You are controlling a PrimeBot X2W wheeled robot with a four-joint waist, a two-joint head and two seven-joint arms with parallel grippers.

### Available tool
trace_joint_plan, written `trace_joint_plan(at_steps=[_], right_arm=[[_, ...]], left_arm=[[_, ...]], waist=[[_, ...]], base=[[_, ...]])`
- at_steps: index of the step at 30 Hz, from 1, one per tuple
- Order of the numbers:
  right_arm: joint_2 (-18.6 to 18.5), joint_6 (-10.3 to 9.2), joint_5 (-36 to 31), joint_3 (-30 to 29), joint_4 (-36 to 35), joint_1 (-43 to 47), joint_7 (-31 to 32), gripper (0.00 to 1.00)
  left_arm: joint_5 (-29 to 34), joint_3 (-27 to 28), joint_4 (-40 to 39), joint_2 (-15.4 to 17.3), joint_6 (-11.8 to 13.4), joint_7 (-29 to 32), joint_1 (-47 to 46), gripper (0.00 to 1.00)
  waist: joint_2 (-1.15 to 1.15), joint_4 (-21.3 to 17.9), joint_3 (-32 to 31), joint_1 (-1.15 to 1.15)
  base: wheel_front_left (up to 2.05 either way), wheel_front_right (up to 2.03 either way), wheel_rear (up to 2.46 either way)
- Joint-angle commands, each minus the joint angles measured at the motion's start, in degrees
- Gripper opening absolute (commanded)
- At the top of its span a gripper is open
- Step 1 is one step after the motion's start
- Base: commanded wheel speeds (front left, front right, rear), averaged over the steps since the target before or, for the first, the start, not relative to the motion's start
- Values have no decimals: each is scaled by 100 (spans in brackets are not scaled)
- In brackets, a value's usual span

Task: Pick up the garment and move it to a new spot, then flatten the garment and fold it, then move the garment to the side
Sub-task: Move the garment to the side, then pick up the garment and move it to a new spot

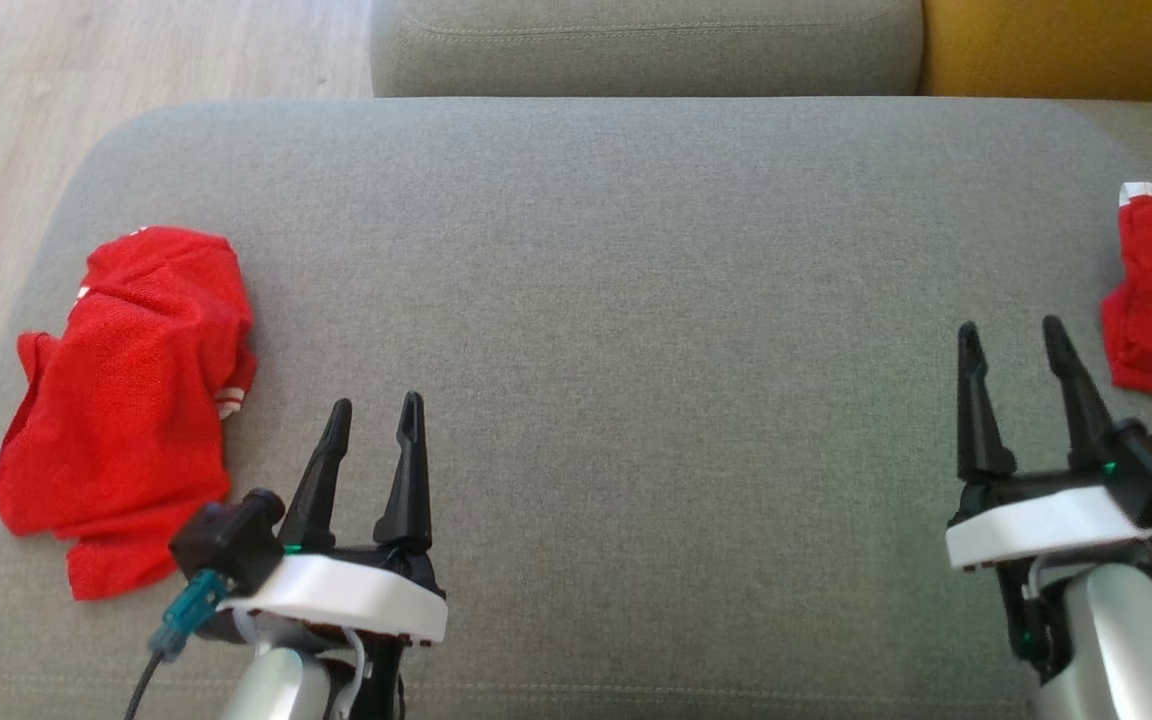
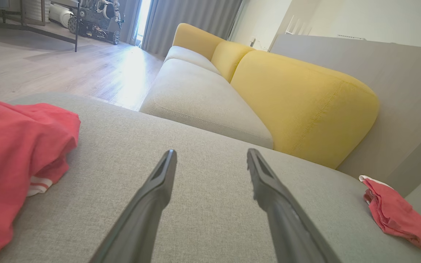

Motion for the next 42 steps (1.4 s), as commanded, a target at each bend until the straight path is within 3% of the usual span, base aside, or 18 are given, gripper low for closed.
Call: trace_joint_plan(at_steps=[1, 23, 33, 42], right_arm=[[12, -4, -46, 106, -239, -97, -67, 100], [109, -4, -40, 178, -276, -71, -68, 100], [58, -4, -8, 338, -281, -101, -68, 100], [-90, -4, 83, 602, -274, -108, -27, 100]], left_arm=[[46, 200, -181, 10, -26, -29, -161, 100], [26, 162, -248, 10, -26, -29, -226, 100], [10, 246, -360, 10, 15, -29, -261, 100], [-41, 339, -484, 10, 82, -29, -196, 100]], waist=[[0, -7, 5, 1], [0, 85, 51, 1], [0, 655, 117, 1], [0, 1433, 193, 1]], base=[[0, 0, 0], [0, 0, 0], [0, 0, 0], [0, 0, 0]])
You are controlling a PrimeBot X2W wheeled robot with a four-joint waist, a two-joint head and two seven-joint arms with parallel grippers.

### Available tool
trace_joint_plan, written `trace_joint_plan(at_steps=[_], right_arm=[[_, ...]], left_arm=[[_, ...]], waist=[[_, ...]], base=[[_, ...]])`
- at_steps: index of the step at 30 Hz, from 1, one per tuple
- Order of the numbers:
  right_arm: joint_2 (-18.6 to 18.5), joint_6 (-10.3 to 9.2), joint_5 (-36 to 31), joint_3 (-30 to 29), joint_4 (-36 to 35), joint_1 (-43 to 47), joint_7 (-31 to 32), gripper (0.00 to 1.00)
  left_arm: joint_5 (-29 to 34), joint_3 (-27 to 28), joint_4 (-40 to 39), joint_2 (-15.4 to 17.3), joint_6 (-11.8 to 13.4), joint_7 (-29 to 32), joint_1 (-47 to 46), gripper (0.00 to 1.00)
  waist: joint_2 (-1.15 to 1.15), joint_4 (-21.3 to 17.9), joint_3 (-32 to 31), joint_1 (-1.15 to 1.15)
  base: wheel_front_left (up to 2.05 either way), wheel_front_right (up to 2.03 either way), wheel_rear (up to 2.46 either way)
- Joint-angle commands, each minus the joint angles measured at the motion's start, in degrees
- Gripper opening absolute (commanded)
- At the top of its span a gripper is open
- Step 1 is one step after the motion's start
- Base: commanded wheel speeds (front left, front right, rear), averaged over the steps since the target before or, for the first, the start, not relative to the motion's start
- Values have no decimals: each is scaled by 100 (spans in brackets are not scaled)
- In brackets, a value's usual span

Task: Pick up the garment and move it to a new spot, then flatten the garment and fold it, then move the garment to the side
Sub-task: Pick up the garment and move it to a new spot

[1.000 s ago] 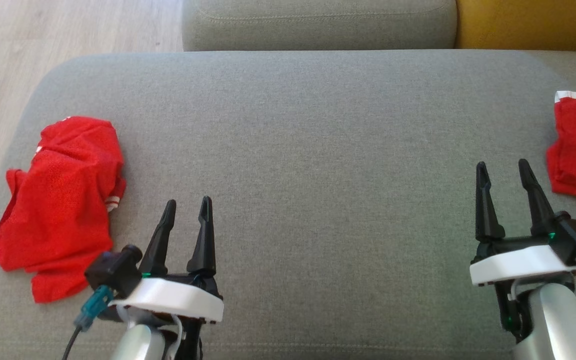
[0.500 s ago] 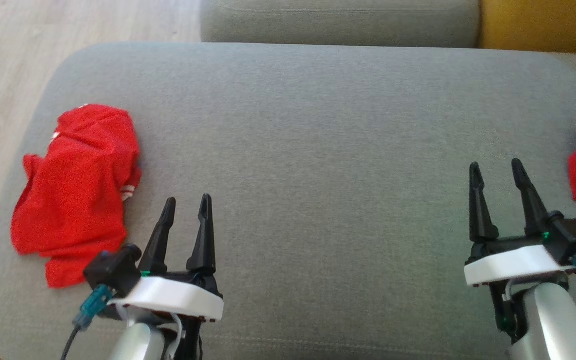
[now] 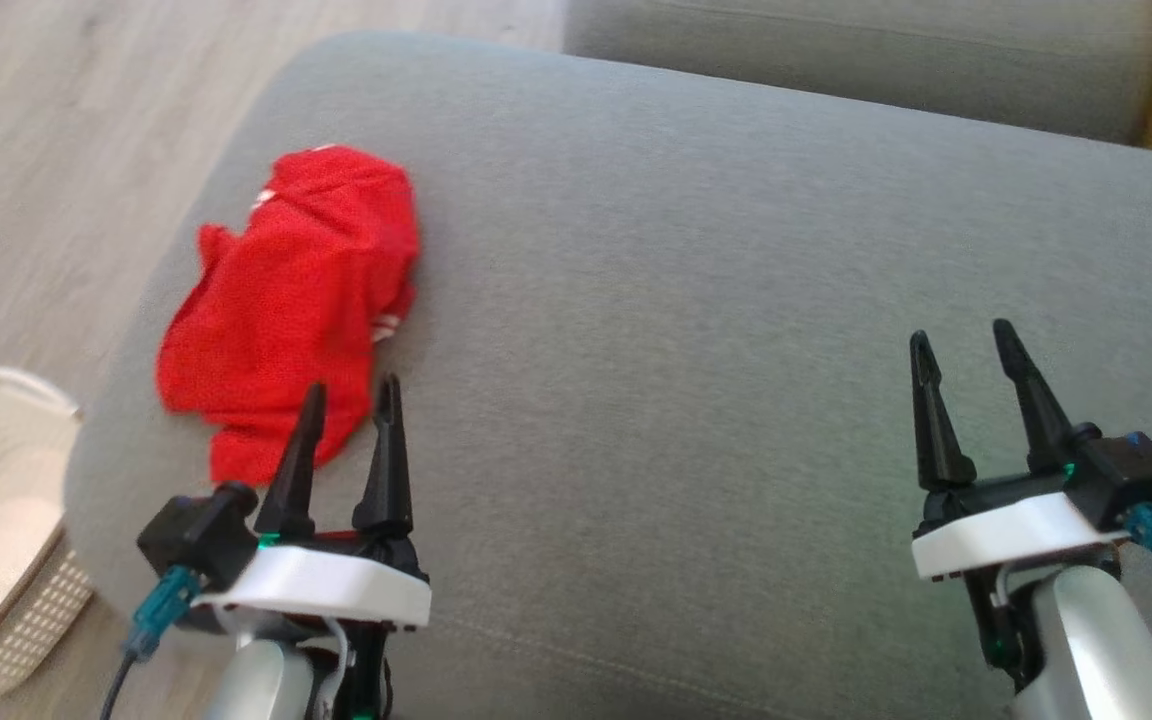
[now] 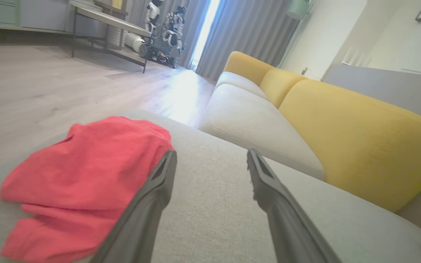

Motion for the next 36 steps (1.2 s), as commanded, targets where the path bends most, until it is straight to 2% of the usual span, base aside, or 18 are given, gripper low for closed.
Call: trace_joint_plan(at_steps=[1, 3, 8, 15, 21, 27, 34, 36], right_arm=[[-63, -4, 33, 158, -186, -152, -13, 100], [-83, -4, 53, 207, -198, -136, 9, 100], [-96, -4, 76, 262, -193, -98, 30, 100], [-94, -4, 94, 305, -176, -72, 44, 100], [-49, -4, 116, 338, -197, -82, 70, 100], [-145, -4, 88, 348, -362, -177, 197, 100], [-390, -4, -19, 224, -759, -314, 466, 100], [-475, -4, -40, 166, -915, -348, 553, 100]], left_arm=[[-25, 195, -228, 11, 30, -29, -195, 100], [-33, 233, -254, 11, 55, -29, -153, 100], [-21, 289, -281, 11, 84, -29, -54, 100], [-51, 339, -314, 11, 109, -29, 48, 100], [-61, 440, -308, 11, 136, -29, 20, 100], [-138, 838, -152, 11, 127, -29, -305, 100], [108, 1142, 524, 11, -145, -29, -1052, 100], [154, 1196, 941, 12, -225, -29, -1346, 100]], waist=[[0, 247, 26, 0], [0, 512, 15, 0], [0, 899, -8, 0], [0, 1196, -22, 0], [0, 1172, 24, 0], [0, 897, 327, 0], [0, 667, 865, 0], [0, 597, 1044, 0]], base=[[0, 0, 0], [0, 0, 0], [0, 0, 0], [0, 0, 0], [0, 0, 0], [0, 0, 0], [0, 0, 0], [0, 0, 0]])
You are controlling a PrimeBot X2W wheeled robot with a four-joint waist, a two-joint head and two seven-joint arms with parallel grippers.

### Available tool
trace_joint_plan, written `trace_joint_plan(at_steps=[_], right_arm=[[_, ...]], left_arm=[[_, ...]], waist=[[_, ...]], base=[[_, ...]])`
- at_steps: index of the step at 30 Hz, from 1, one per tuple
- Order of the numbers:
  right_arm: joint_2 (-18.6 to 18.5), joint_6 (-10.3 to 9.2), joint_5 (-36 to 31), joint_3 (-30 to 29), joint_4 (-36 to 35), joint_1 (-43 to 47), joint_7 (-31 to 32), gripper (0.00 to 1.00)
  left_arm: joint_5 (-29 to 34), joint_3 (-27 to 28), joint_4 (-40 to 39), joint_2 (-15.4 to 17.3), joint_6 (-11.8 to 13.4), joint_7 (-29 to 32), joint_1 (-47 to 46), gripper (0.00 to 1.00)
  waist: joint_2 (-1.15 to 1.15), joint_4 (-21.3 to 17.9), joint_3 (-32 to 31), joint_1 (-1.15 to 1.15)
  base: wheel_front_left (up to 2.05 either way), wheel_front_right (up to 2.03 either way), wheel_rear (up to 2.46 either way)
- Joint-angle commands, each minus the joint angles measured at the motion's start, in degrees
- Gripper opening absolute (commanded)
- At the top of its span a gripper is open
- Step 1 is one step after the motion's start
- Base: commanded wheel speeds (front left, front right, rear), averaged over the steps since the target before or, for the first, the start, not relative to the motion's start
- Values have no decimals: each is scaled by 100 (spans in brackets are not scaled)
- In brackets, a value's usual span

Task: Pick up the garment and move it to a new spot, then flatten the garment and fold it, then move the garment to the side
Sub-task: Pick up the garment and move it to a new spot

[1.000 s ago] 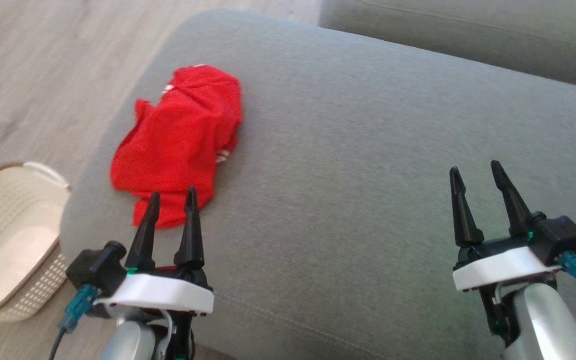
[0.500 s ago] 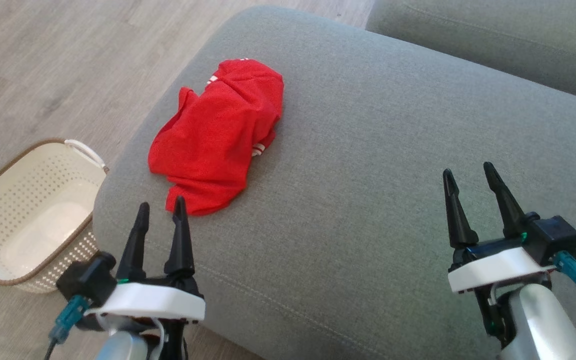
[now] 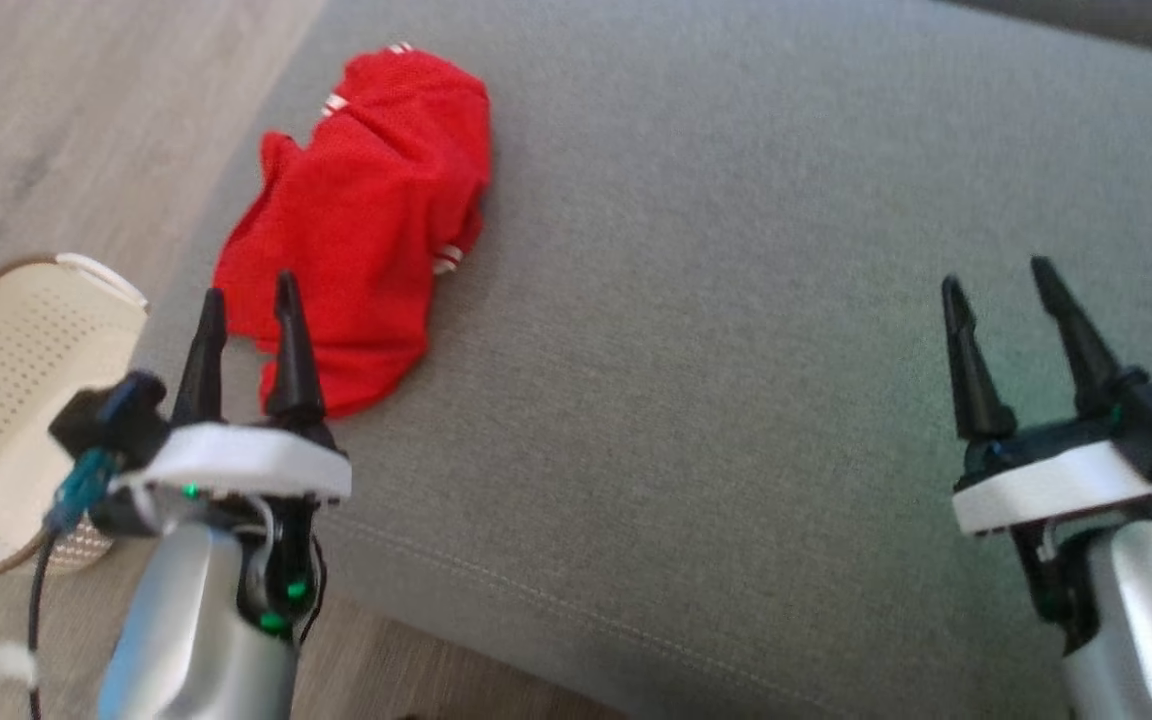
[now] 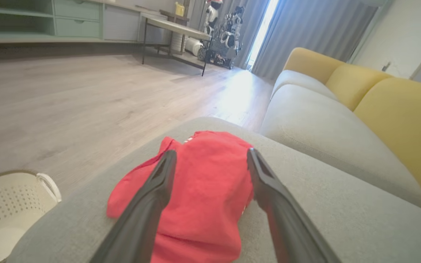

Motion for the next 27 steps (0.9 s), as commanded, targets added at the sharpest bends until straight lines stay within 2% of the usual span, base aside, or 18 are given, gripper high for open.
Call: trace_joint_plan(at_steps=[1, 7, 13, 20, 22, 23, 24, 25, 27], right_arm=[[-88, -4, -35, 99, -302, -230, 41, 100], [-276, -4, -39, -26, -809, -341, 255, 100], [-362, -4, -51, 33, -1065, -445, 353, 100], [-314, -4, -58, 67, -1103, -502, 326, 100], [-296, -4, -62, 59, -1082, -507, 302, 100], [-286, -4, -62, 59, -1066, -511, 285, 100], [-274, -4, -62, 59, -1046, -514, 267, 100], [-260, -4, -61, 57, -1024, -516, 248, 100], [-226, -4, -55, 55, -968, -521, 205, 100]], left_arm=[[-99, 232, 81, 69, -33, 12, -301, 100], [-345, 438, 1196, 245, -22, 368, -1397, 100], [-436, 584, 2316, 567, 34, 708, -2213, 100], [-487, 702, 3437, 829, 89, 684, -2842, 100], [-530, 722, 3681, 858, 36, 667, -2952, 100], [-547, 715, 3797, 870, -16, 675, -2996, 69], [-557, 710, 3896, 883, -61, 651, -3032, 8], [-559, 700, 3983, 895, -103, 610, -3061, 0], [-571, 707, 4101, 927, -184, 445, -3118, 0]], waist=[[0, -180, 309, 0], [0, -375, 862, 0], [0, -625, 1189, 0], [0, -865, 1319, 0], [0, -911, 1324, 0], [0, -933, 1316, 0], [0, -954, 1302, 0], [0, -970, 1285, 0], [0, -997, 1240, 0]], base=[[0, 0, 0], [0, 0, 0], [0, 0, 0], [0, 0, 0], [0, 0, 0], [0, 0, 0], [0, 0, 0], [0, 0, 0], [0, 0, 0]])
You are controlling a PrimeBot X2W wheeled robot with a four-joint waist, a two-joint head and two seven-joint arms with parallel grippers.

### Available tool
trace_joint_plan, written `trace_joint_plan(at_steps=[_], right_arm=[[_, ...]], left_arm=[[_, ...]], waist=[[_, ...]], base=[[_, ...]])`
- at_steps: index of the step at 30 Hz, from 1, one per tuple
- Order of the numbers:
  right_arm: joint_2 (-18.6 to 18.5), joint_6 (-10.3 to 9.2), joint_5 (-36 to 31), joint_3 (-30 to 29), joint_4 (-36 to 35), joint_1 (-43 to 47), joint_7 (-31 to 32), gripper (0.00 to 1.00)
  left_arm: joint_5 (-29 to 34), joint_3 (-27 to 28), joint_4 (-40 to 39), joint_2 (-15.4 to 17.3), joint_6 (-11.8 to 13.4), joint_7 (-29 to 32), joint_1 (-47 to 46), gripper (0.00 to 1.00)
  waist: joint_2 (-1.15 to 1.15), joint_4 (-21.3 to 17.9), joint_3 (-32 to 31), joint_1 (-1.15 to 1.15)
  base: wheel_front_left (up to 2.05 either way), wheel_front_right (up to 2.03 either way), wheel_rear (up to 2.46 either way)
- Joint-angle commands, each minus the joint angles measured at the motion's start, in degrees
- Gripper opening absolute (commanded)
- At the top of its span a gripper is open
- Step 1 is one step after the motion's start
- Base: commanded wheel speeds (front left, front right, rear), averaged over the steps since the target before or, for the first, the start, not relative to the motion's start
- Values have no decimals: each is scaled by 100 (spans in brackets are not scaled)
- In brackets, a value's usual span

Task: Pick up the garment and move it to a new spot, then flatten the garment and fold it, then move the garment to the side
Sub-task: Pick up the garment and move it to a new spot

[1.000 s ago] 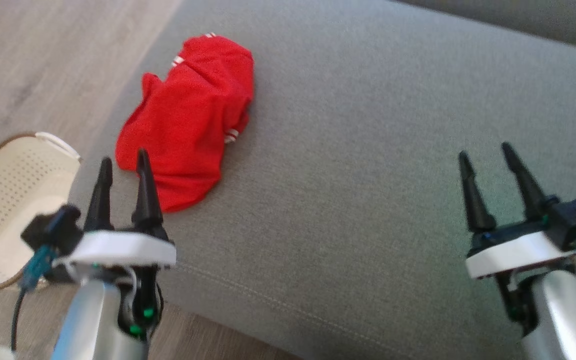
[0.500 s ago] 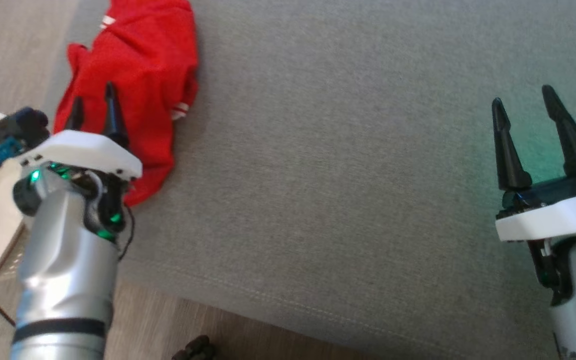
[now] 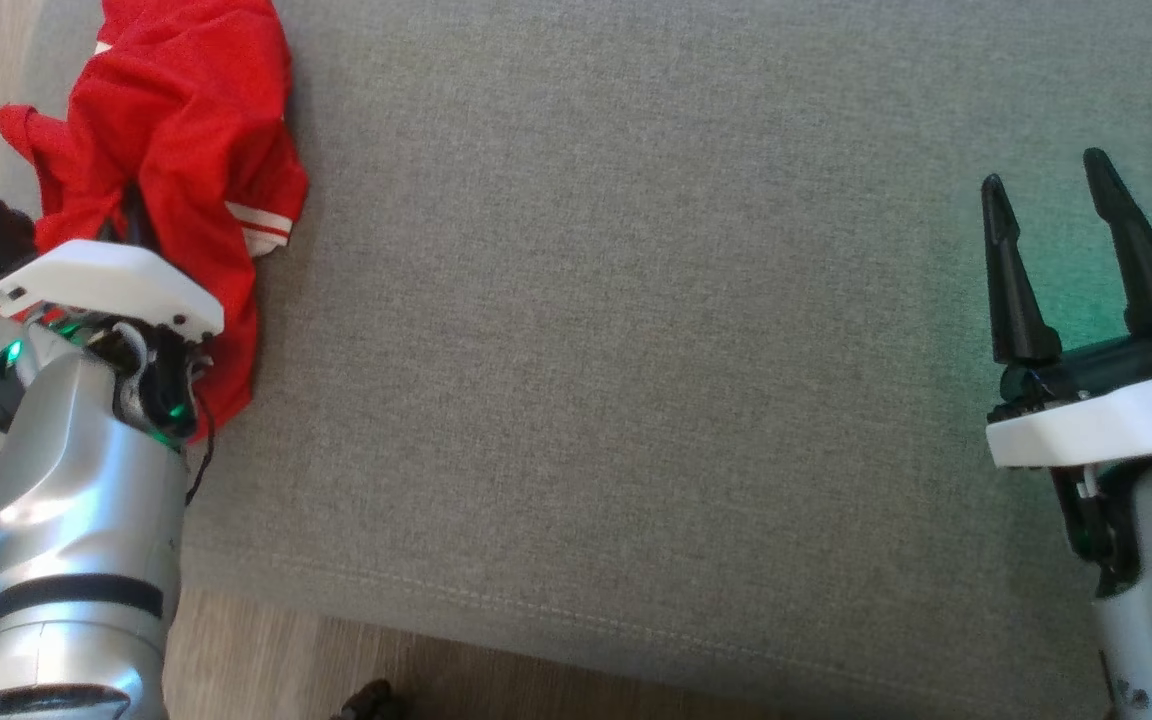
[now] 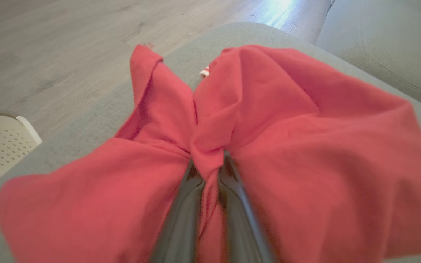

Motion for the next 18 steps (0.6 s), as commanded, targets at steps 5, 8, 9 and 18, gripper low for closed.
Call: trace_joint_plan(at_steps=[5, 8, 9, 18], right_arm=[[133, -4, 5, 142, 36, -18, -178, 100], [223, -4, 33, 166, 193, -1, -287, 100], [261, -4, 42, 175, 243, 4, -319, 100], [528, -4, 107, 241, 628, 54, -542, 100]], left_arm=[[-67, 306, -211, 359, -146, -426, -147, 0], [-39, 423, -561, 372, -192, -485, -75, 0], [-11, 469, -759, 380, -205, -490, -47, 0], [252, 461, -2332, 222, -342, -471, 245, 0]], waist=[[0, -35, -282, 0], [0, -54, -526, 0], [0, -60, -604, 0], [0, -224, -1187, 0]], base=[[0, 0, 0], [0, 0, 0], [0, 0, 0], [0, 0, 0]])
